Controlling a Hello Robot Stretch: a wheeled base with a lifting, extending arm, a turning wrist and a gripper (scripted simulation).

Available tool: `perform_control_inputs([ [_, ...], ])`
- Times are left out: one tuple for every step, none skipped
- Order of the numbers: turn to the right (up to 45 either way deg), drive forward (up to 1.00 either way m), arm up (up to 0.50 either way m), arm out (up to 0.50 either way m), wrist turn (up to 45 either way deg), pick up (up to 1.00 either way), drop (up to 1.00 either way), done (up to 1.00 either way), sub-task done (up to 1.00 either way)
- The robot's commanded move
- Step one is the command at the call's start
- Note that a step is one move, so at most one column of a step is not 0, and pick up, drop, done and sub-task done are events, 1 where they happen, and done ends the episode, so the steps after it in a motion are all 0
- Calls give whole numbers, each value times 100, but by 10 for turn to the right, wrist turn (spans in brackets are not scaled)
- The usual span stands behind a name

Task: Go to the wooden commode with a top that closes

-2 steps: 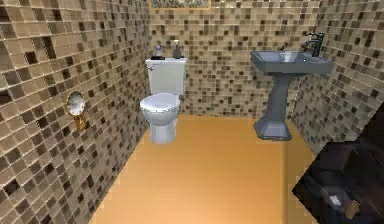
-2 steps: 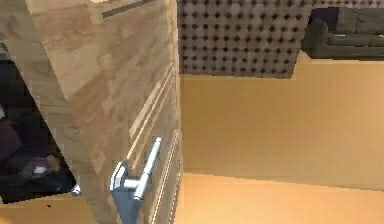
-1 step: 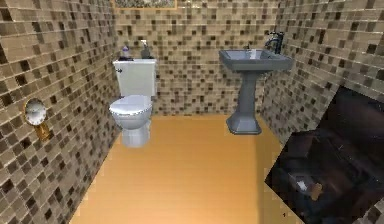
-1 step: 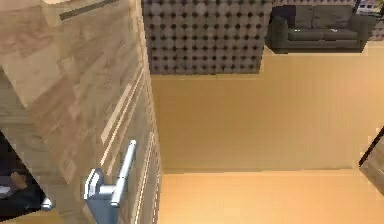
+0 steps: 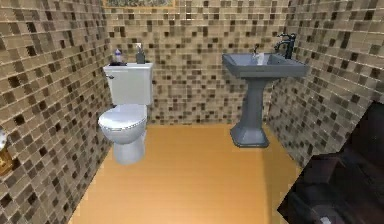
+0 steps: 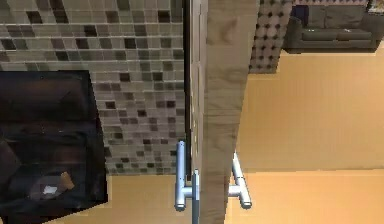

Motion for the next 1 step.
perform_control_inputs([
  [-30,0,0,0,0,0,0,0,0],
])
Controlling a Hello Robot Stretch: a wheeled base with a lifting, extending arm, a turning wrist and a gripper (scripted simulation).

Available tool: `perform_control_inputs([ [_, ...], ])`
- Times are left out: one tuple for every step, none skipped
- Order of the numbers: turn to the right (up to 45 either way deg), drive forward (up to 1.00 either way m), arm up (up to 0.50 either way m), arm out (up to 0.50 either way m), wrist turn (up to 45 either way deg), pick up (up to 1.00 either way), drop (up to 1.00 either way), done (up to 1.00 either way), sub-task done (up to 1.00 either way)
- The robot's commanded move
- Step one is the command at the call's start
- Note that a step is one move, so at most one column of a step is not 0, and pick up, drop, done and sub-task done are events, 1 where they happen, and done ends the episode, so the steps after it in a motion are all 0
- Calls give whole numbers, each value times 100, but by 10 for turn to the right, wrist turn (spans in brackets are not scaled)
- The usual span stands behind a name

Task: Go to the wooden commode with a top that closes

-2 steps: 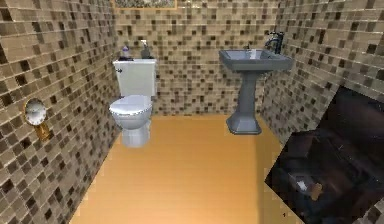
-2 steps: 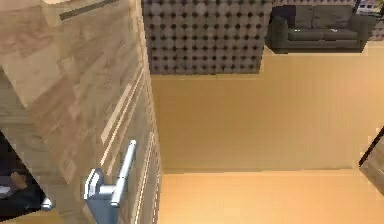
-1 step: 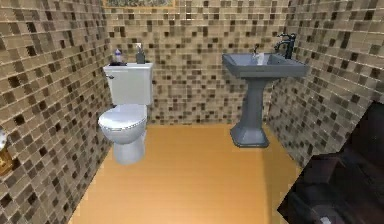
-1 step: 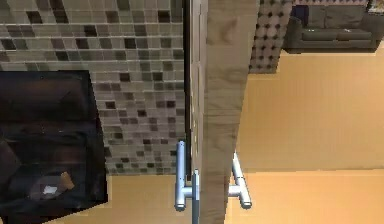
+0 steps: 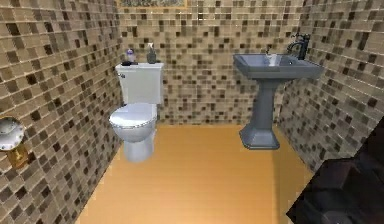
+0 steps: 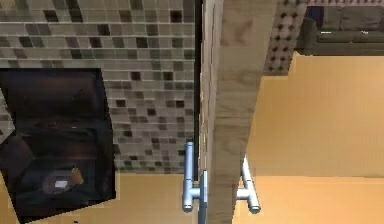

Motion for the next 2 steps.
perform_control_inputs([
  [0,25,0,0,0,0,0,0,0],
  [450,0,0,0,0,0,0,0,0],
])
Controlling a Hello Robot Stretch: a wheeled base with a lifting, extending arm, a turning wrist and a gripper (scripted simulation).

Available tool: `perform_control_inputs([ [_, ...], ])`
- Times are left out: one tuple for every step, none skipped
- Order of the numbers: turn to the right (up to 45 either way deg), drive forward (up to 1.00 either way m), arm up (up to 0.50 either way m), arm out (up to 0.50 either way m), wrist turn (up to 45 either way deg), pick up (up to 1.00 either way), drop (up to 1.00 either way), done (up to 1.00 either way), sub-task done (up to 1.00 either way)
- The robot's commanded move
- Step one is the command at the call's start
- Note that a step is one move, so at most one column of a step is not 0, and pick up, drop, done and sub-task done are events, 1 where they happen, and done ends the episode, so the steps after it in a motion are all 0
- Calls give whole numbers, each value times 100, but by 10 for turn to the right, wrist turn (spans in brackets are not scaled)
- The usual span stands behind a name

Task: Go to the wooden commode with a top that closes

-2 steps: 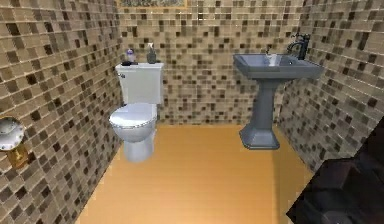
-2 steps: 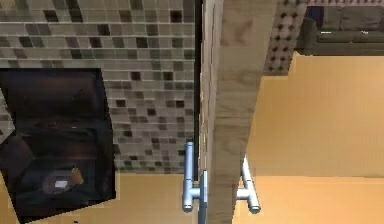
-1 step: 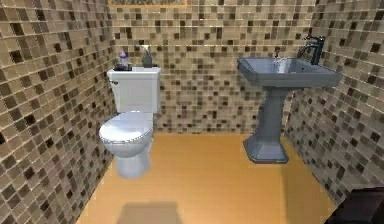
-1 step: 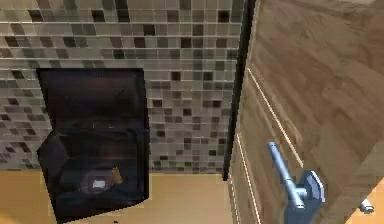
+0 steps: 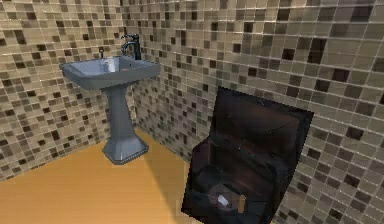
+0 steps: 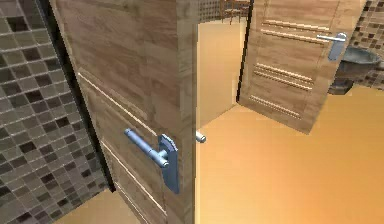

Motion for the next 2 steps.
perform_control_inputs([
  [120,0,0,0,0,0,0,0,0],
  [0,0,0,0,0,0,0,100,0],
])
